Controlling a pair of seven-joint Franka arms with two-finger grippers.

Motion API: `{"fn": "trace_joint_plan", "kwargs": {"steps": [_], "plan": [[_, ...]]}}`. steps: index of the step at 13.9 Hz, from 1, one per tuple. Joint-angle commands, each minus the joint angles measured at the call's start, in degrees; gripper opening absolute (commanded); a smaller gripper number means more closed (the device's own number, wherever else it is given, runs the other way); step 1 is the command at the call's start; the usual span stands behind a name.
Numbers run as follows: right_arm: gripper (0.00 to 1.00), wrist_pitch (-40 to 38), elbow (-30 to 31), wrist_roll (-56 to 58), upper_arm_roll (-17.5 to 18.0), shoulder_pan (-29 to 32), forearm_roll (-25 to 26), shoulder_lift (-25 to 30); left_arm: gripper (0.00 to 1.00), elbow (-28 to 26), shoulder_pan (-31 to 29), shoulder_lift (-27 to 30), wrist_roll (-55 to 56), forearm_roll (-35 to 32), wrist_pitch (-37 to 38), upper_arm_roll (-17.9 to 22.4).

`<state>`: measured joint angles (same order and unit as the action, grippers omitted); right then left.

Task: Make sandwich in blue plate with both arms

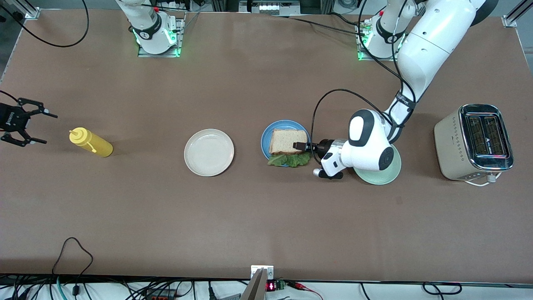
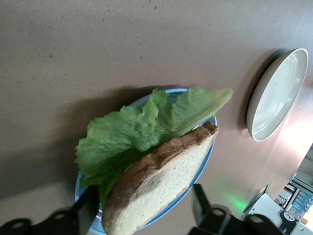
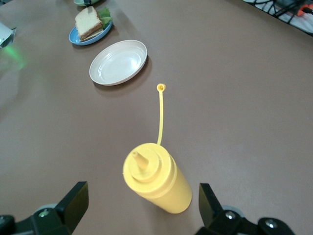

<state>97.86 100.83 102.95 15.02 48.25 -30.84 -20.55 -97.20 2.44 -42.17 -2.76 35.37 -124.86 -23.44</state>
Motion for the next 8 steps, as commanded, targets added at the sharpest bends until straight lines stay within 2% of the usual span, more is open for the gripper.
{"fn": "trace_joint_plan", "kwargs": {"steps": [1, 5, 6, 8], "plan": [[1.0, -2.6, -1.5, -10.4, 0.0, -2.4, 4.5, 6.8, 1.0, -0.3, -1.1, 3.7, -0.8, 1.7, 1.2, -0.2], [1.0, -2.7, -3.8, -28.5, 0.3, -9.7, 12.3, 15.8, 1.0, -0.3, -3.8, 12.4, 3.9, 0.6, 9.8, 0.7], [1.0, -2.7, -4.2, -34.3, 0.5, -11.5, 14.3, 17.5, 1.0, -0.3, -5.4, 13.7, 3.9, -2.1, 12.0, 1.0], [1.0, -2.7, -4.2, -46.1, 0.5, -14.3, 15.9, 19.7, 1.0, 0.8, -8.0, 16.1, 4.0, -12.0, 15.5, 0.9]]}}
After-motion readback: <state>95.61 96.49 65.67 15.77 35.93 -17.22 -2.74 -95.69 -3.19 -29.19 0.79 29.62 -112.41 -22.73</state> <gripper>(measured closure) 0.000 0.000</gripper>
